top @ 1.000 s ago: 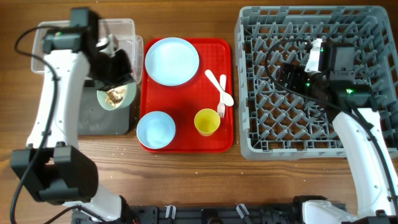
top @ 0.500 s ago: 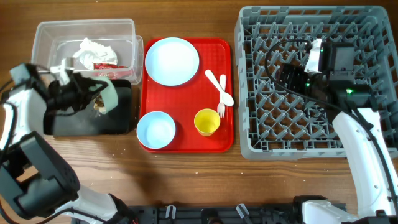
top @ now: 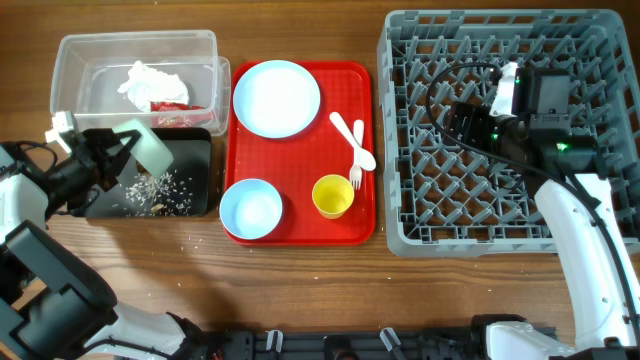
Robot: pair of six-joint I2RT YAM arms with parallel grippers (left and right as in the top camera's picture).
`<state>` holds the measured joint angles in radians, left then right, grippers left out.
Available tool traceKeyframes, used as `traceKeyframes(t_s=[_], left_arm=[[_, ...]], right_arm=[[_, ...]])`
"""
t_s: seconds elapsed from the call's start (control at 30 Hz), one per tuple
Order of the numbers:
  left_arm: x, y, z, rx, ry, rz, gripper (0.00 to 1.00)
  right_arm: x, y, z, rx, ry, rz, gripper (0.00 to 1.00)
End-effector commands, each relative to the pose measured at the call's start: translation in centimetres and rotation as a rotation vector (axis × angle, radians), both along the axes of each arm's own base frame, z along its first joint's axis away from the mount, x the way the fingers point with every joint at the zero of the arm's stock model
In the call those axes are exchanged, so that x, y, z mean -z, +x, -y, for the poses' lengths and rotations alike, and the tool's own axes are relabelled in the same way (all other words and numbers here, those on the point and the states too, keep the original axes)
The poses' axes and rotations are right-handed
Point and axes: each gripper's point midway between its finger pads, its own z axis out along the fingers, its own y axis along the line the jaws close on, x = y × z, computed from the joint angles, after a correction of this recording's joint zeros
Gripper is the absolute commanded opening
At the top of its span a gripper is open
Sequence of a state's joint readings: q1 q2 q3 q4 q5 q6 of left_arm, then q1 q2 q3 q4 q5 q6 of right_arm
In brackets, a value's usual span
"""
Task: Sort waste into correct bins and load items into the dishwasher rack
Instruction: 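Carry the green bowl over the black tray and tip out the rice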
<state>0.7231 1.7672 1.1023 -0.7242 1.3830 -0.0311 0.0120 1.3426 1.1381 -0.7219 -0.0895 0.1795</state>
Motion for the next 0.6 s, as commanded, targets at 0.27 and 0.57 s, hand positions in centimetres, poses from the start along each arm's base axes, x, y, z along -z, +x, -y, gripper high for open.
traceKeyframes(t_s=[0.27,0.57], left_arm=[[-1.9,-0.3,-0.1,-0.005,-0.081,0.039,0.04],[-3.2,0.2,-0.4,-0.005,-0.201,0.008,0.04]], right_arm=[[-0.4,0.3,-0.3,-0.006,0.017,0.003,1.00],[-0.4,0.3,-0.3,-0.006,0.017,0.004,1.00]])
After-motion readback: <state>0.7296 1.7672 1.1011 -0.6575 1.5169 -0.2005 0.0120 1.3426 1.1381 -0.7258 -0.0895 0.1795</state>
